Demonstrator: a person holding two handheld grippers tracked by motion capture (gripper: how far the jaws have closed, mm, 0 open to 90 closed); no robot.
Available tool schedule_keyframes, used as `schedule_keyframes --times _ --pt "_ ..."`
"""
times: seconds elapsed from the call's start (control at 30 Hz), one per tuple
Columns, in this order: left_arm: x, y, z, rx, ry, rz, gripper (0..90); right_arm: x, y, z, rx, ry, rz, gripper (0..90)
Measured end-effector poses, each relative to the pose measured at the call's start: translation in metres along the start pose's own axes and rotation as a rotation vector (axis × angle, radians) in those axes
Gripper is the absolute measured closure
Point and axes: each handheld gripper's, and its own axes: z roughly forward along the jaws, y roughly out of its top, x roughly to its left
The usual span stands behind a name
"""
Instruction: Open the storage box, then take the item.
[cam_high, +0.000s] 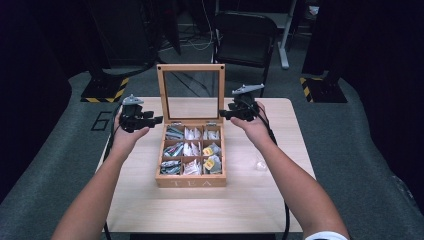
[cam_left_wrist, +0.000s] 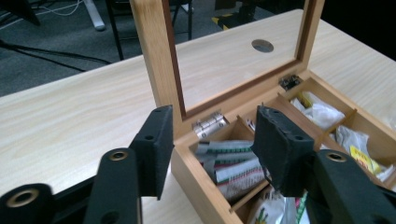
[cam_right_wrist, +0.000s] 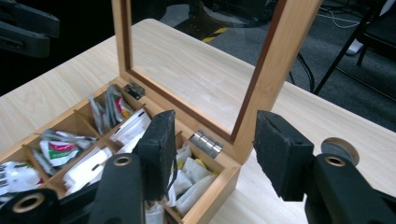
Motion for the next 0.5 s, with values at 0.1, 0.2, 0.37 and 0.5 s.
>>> schedule_keyframes --times 0.1,0.2,0.37,0.5 --pt "-0.001 -0.007 -0.002 0.002 -0.001 -0.005 45.1 0.005 -0.004 -0.003 0.005 0.0 -0.017 48.1" --pt "-0.002 -0.01 -0.004 -0.003 0.013 -0.005 45.1 0.009 -0.008 -0.005 -0.006 0.014 -0.037 47.8" --pt "-0.006 -0.012 -0.01 -0.023 0.012 -0.01 46.2 0.015 -0.014 -0.005 0.008 0.024 -0.038 48.3" --pt "-0.01 -0.014 -0.018 -0.043 0.0 -0.024 48.0 0.02 -0.022 -0.006 0.022 0.041 -0.034 48.8"
